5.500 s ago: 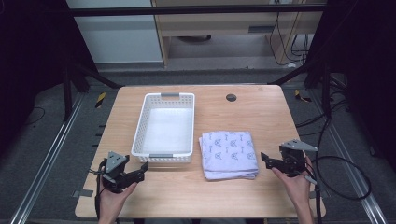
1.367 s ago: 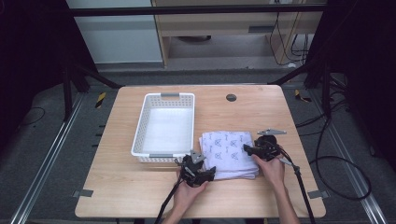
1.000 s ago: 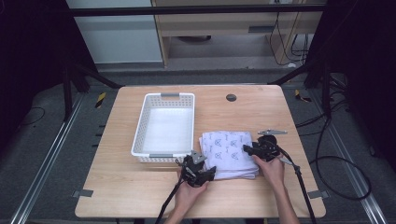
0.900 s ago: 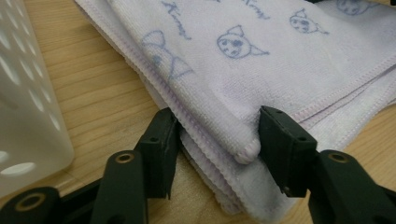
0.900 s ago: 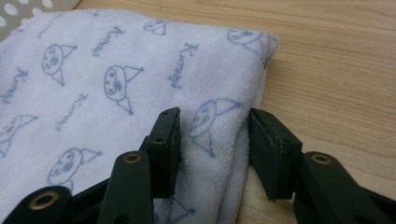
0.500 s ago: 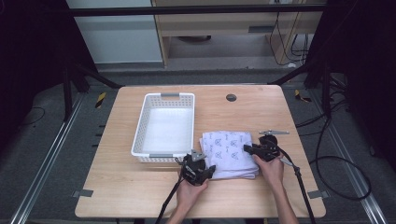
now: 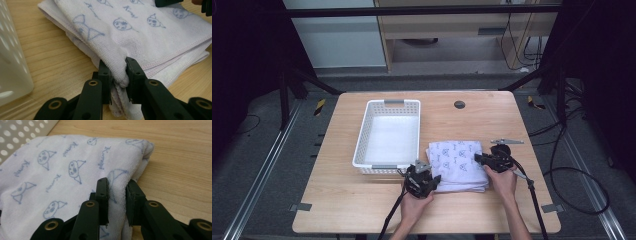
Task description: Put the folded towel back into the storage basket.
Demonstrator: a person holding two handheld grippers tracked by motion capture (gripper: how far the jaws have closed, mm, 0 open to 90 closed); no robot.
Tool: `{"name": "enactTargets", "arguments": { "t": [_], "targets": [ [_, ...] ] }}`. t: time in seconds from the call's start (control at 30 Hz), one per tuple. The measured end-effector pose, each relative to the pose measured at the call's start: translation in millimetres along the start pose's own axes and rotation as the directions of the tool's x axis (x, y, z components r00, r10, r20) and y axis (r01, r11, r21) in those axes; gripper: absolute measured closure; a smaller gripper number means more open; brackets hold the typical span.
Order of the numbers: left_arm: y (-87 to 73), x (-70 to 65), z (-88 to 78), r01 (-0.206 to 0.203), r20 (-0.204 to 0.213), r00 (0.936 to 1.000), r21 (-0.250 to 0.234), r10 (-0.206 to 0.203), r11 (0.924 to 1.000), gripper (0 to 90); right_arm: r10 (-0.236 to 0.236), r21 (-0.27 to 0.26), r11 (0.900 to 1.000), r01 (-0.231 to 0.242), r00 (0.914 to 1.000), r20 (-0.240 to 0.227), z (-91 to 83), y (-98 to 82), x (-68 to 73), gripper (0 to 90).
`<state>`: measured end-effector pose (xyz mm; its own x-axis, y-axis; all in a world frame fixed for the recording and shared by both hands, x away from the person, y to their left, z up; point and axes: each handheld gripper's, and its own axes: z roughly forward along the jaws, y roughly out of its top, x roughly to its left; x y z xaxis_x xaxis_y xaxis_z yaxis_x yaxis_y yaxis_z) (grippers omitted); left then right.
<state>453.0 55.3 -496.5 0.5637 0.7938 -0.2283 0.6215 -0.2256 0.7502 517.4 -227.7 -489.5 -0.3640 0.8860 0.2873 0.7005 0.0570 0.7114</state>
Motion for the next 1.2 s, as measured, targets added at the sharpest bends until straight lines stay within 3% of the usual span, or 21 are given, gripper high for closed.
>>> {"name": "enactTargets", "arguments": {
  "t": [0.37,0.7,1.2],
  "targets": [
    [11.4,-13.9,-18.0,-0.053,0.019,0.9984,-0.043,0.054,0.9977,76.1,-0.073,-0.059,0.996,0.072,0.9973,-0.007,-30.8,7.7,11.5,75.6],
    [29.2,-25.5,-43.5,-0.119,0.023,0.9924,-0.078,0.121,0.9898,76.1,-0.082,-0.144,0.987,0.077,0.9963,-0.027,-61.2,15.1,20.1,75.6],
    [44.3,-22.2,-68.6,-0.153,0.020,0.9876,-0.096,0.155,0.9836,76.1,-0.113,-0.225,0.969,0.104,0.9933,-0.026,-80.0,23.6,39.8,75.2]
  ]
}}
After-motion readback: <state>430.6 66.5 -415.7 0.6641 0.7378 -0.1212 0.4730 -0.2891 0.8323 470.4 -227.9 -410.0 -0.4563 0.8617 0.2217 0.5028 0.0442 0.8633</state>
